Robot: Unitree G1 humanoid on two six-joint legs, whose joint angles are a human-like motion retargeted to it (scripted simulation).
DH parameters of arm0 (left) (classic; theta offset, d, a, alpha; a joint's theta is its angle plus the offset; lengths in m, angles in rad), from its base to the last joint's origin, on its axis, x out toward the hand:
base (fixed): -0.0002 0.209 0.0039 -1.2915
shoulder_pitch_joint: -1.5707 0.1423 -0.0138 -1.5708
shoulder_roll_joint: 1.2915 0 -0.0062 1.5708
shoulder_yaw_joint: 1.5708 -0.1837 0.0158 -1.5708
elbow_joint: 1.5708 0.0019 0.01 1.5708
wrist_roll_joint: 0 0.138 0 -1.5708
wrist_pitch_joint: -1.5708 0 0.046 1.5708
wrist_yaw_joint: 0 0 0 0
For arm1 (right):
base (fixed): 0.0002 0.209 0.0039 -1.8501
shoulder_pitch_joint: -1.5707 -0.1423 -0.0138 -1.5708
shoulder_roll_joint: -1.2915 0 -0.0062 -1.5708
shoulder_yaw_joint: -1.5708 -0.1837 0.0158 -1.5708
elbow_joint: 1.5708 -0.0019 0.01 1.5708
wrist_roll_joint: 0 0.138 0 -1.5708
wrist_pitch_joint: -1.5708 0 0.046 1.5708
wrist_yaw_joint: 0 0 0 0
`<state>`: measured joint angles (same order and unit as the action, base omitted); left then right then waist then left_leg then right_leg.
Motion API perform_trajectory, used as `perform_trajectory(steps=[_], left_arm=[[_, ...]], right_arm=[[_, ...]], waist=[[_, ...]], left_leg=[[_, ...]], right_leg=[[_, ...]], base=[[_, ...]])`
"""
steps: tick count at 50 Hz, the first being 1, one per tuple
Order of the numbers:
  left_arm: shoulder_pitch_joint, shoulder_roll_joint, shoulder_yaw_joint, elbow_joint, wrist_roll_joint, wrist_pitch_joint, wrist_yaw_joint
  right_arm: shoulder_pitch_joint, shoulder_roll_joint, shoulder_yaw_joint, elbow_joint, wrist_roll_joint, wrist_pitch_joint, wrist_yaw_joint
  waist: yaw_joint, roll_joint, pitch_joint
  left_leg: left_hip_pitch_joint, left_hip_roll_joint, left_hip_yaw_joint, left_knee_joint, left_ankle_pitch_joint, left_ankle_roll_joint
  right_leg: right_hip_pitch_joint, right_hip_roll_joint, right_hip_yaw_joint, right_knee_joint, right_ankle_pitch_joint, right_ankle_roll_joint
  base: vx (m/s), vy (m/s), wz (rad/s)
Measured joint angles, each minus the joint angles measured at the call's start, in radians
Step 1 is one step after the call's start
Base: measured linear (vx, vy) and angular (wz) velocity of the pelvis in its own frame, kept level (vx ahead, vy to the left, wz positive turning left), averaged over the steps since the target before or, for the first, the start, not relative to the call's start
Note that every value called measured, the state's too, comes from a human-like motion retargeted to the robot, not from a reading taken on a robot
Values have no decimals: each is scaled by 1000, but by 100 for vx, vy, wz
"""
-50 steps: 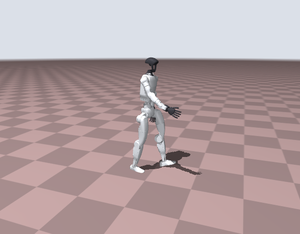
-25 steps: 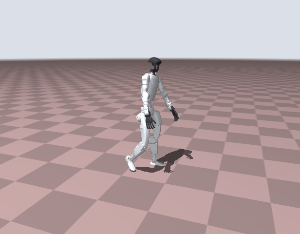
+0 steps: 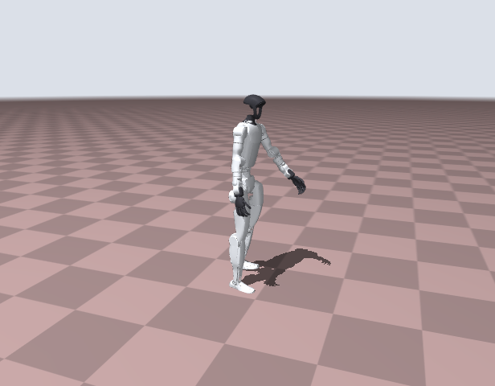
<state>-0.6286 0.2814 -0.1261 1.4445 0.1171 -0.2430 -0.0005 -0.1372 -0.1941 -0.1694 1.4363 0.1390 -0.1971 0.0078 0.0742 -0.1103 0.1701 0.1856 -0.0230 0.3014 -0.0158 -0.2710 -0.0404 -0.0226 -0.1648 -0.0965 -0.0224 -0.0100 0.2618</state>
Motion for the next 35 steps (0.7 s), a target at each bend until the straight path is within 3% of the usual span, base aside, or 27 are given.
perform_trajectory(steps=[7, 16, 25, 35], left_arm=[[193, -26, 115, 108, -222, -35, 66], [422, -53, 157, 191, -291, -47, 18], [480, -73, 174, 192, -278, -29, -9], [338, -100, 97, 116, -211, -11, -24]], right_arm=[[-68, 1, -42, -57, 162, -82, -169], [-141, -21, -94, 37, 208, -99, -271], [-121, -38, -85, 40, 189, -84, -210], [-104, -23, -50, 15, 145, -53, -111]], waist=[[-13, 20, -35], [-12, 34, -82], [-6, 40, -82], [0, 49, -79]], left_leg=[[9, 6, -2, 8, -18, 14], [10, 28, -2, -1, -25, 13], [7, 19, -31, 7, -25, 19], [0, 23, -55, 9, -27, 15]], right_leg=[[8, 2, -4, 17, -49, 0], [11, 25, -14, 13, -78, 0], [23, 7, -43, 19, -97, -4], [32, 5, -72, 15, -113, -11]], base=[[18, -4, 3], [13, -5, 4], [8, 0, 19], [1, 0, 2]])
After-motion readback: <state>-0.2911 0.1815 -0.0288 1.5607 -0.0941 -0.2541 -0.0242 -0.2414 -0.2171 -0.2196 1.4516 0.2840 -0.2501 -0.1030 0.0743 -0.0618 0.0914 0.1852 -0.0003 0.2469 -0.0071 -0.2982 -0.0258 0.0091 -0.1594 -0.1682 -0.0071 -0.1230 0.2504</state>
